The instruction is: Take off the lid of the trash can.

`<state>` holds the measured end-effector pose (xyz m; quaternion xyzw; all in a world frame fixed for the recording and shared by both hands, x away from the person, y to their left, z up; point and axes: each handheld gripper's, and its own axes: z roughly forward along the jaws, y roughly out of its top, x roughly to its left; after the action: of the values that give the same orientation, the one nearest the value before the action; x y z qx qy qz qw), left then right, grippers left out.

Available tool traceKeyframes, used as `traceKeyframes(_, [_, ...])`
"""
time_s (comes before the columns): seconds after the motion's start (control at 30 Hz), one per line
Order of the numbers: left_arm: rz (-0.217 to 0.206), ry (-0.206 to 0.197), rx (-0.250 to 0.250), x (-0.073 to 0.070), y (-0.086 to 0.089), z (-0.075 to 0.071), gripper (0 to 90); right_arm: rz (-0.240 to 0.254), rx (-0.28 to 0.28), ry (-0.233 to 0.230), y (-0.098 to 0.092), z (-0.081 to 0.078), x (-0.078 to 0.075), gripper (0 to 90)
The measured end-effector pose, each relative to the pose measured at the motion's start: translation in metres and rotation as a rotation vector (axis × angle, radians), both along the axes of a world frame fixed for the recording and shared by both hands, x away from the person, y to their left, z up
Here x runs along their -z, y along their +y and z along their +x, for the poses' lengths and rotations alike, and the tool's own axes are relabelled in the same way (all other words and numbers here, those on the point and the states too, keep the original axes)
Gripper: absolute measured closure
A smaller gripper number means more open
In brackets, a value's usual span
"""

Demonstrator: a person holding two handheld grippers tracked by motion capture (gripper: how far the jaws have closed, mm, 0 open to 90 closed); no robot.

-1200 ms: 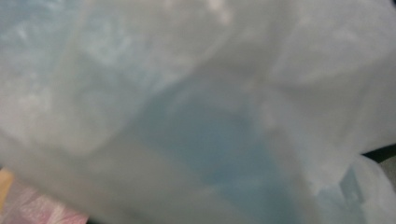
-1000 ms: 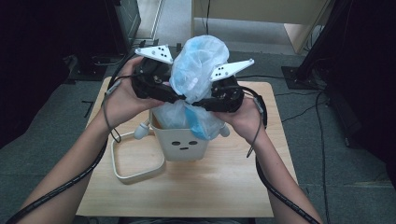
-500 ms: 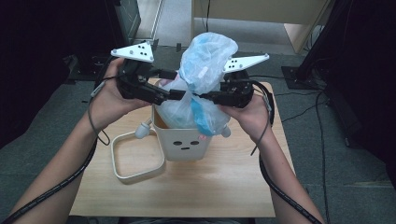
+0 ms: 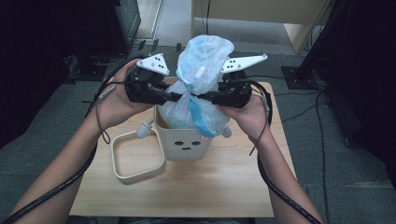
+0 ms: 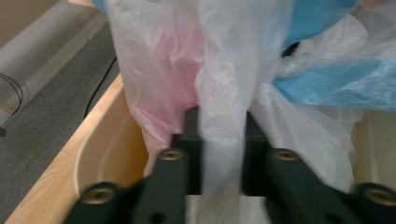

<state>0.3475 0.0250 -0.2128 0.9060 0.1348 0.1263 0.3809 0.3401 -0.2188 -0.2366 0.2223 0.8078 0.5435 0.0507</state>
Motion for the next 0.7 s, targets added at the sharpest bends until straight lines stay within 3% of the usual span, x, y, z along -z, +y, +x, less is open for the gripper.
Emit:
traceKeyframes(0.07, [-0.006, -0.028, 0.014, -0.003, -0.001, -0.002, 86.9, -0.002, -0.011, -0.027, 0.003, 0.000, 0.000, 59.9])
traceKeyframes(0.13, [-0.050, -0.016, 0.015, -0.007, 0.001, -0.002, 88.3, -0.010, -0.035, -0.018, 0.006, -0.001, 0.001, 41.3])
traceKeyframes(0.17, [-0.075, -0.002, 0.021, -0.009, 0.002, -0.001, 88.6, -0.035, -0.024, -0.039, 0.009, -0.003, 0.002, 33.2])
traceKeyframes(0.2, [-0.075, -0.002, 0.021, -0.009, 0.002, -0.001, 88.8, -0.035, -0.024, -0.039, 0.009, -0.003, 0.002, 33.2])
traceKeyframes(0.27, [-0.097, 0.017, 0.028, -0.013, 0.001, -0.002, 89.0, -0.092, 0.013, -0.081, 0.017, -0.005, 0.004, 23.9])
traceKeyframes(0.3, [-0.087, 0.019, 0.031, -0.014, -0.001, -0.003, 89.1, -0.094, 0.028, -0.081, 0.021, -0.005, 0.005, 21.8])
traceKeyframes(0.33, [-0.056, 0.016, 0.041, -0.015, -0.008, -0.005, 89.2, -0.092, 0.043, -0.077, 0.026, -0.004, 0.006, 21.8])
traceKeyframes(0.4, [-0.043, 0.019, 0.044, -0.014, -0.011, -0.005, 89.2, -0.098, 0.053, -0.075, 0.029, -0.003, 0.007, 21.9])
traceKeyframes(0.47, [-0.014, 0.019, 0.062, -0.013, -0.016, -0.007, 89.3, -0.142, 0.051, -0.104, 0.035, -0.002, 0.010, 27.2])
traceKeyframes(0.57, [-0.016, 0.029, 0.066, -0.012, -0.017, -0.006, 89.4, -0.170, 0.046, -0.127, 0.038, -0.003, 0.011, 38.1])
traceKeyframes(0.7, [-0.026, 0.033, 0.057, -0.011, -0.015, -0.005, 89.4, -0.168, 0.027, -0.119, 0.039, -0.002, 0.012, 53.3])
